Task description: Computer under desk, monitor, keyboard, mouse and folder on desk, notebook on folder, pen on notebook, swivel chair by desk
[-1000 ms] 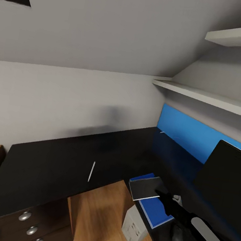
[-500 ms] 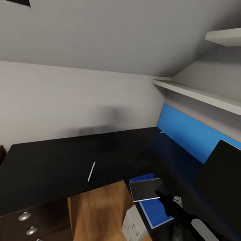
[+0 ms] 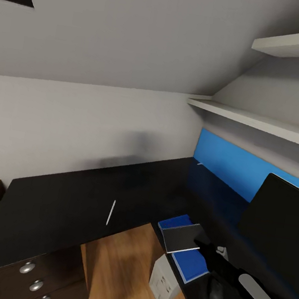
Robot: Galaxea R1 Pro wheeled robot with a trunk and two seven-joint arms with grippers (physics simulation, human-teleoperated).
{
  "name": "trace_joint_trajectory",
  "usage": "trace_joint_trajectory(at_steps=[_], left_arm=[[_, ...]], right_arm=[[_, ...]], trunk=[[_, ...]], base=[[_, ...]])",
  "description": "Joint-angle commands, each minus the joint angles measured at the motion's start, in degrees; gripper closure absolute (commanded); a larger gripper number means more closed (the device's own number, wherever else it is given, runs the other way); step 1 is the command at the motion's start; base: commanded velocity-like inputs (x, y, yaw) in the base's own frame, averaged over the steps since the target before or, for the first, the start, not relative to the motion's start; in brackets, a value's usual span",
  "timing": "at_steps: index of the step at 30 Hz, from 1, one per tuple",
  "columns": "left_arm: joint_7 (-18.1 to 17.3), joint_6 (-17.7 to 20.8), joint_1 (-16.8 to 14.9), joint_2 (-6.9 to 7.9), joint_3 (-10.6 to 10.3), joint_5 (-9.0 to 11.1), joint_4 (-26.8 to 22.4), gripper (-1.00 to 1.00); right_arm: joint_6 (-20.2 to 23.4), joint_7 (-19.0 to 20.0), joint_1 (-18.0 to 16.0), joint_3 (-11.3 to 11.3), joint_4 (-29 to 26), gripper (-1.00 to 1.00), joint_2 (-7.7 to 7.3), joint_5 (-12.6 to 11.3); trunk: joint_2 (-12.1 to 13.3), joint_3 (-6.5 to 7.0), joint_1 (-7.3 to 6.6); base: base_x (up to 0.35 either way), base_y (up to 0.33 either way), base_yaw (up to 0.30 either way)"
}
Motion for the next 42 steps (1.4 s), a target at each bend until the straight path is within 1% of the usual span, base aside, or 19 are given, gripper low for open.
trace_joint_trajectory(at_steps=[1, 10, 42], left_arm=[[-0.29, 0.01, 0.03, -0.03, 0.10, 0.46, -0.12, -1.00], [-0.29, 0.04, 0.03, -0.03, 0.10, 0.46, -0.09, -1.00], [-0.29, -0.02, 0.03, -0.03, 0.10, 0.46, -0.13, -1.00]], right_arm=[[0.01, 0.19, -0.09, 0.34, 0.10, 1.00, -0.06, -0.47], [0.01, 0.17, -0.09, 0.37, 0.28, 1.00, 0.03, -0.43], [0.13, 0.15, -0.09, 0.52, 0.48, 1.00, 0.09, -0.11]], trunk=[[-0.05, -0.06, 0.01], [-0.05, -0.06, 0.01], [-0.05, -0.06, 0.01]], base=[[0.000, -0.162, 0.000], [0.000, -0.058, 0.000], [0.000, -0.002, 0.000]])
